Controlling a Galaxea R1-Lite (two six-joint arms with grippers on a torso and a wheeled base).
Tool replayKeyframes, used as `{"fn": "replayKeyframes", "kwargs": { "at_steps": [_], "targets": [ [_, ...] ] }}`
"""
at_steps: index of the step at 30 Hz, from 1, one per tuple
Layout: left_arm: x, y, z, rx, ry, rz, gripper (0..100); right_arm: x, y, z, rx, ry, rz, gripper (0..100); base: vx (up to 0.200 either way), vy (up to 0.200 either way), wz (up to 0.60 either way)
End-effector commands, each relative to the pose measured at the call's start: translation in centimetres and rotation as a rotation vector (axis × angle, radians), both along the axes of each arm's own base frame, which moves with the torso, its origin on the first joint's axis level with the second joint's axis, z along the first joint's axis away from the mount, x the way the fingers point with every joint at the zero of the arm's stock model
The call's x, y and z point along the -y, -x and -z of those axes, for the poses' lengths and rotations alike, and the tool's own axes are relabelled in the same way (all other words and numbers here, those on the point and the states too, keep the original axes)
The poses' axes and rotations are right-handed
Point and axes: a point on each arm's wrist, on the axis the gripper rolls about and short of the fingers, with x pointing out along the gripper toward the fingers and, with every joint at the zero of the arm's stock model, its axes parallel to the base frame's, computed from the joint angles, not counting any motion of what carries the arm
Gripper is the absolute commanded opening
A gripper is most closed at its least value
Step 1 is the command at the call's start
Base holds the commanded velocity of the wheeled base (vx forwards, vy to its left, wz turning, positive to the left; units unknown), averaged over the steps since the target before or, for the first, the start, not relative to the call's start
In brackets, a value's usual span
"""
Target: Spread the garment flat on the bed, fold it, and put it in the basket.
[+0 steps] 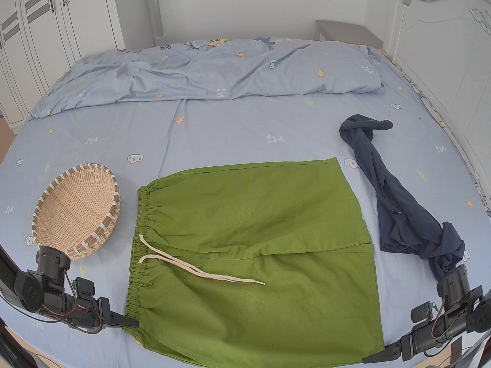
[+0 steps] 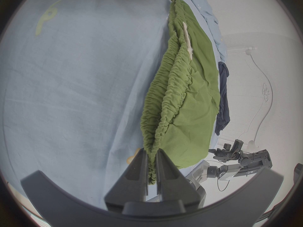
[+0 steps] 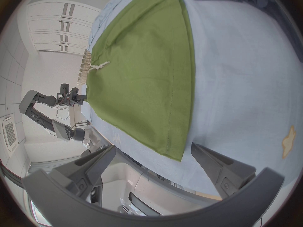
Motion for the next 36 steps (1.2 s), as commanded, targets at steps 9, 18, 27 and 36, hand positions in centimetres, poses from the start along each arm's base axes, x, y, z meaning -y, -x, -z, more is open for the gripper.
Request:
{"fn": "replayKeyframes", "kwargs": {
  "at_steps": [9,18,27,36],
  "targets": [
    [-0.01,-0.24,-0.14,0.011,-0.003,0.001,0,-1.33,-0.74,2.05,-0.098,0.03,-0.078,100,0.0,0.0,0.0],
    [0.0,-0.2,-0.12,0.01,-0.003,0.001,0,-1.28,-0.92,2.03,-0.096,0.025,-0.065,100,0.0,0.0,0.0],
    [-0.01,-0.05,-0.2,0.013,-0.003,-0.001,0,-1.5,-1.32,2.01,-0.093,-0.001,-0.012,0,0.0,0.0,0.0],
    [-0.01,0.11,-0.13,0.007,-0.003,-0.002,0,-1.15,-0.88,2.04,-0.111,0.002,0.003,0,0.0,0.0,0.0]
  ]
}}
